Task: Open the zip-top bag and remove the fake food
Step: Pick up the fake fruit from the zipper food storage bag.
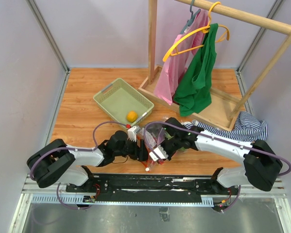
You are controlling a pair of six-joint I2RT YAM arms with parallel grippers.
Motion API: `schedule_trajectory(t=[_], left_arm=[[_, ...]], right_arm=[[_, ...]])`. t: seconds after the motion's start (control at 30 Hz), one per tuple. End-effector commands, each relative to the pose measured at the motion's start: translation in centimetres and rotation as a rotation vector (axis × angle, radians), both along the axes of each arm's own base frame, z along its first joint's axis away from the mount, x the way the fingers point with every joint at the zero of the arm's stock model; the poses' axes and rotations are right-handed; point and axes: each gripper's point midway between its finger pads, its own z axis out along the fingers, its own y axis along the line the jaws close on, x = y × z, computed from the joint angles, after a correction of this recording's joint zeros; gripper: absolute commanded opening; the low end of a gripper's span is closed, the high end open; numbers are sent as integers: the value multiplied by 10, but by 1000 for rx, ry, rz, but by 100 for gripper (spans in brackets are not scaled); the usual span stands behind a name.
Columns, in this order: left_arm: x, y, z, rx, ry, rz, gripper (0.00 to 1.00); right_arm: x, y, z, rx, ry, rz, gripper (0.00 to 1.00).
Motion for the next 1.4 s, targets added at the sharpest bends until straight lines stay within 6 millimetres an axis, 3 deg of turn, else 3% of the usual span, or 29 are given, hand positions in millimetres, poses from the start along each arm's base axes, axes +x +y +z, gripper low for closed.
schedule_trajectory(t=[0.0,0.53,0.63,0.73,0.83,0.97,1.37], left_arm=[[11,-13,13,-31,-96,-30,75],[22,-14,-9,25,-103,37,76],[19,-12,-15,36,-87,36,70],[17,-9,-18,46,-75,42,55],[17,-6,-15,53,-76,54,42],[17,-3,-6,42,-85,65,34],[16,14,9,35,-104,137,28]], right_arm=[[2,7,-1,-3,13,-31,16],[13,11,-9,-43,49,-117,8],[17,9,-7,-40,42,-132,8],[23,6,-4,-35,26,-148,9],[34,0,-3,-44,-12,-178,12],[49,-10,-5,-66,-40,-225,15],[70,-27,1,-75,-72,-297,16]])
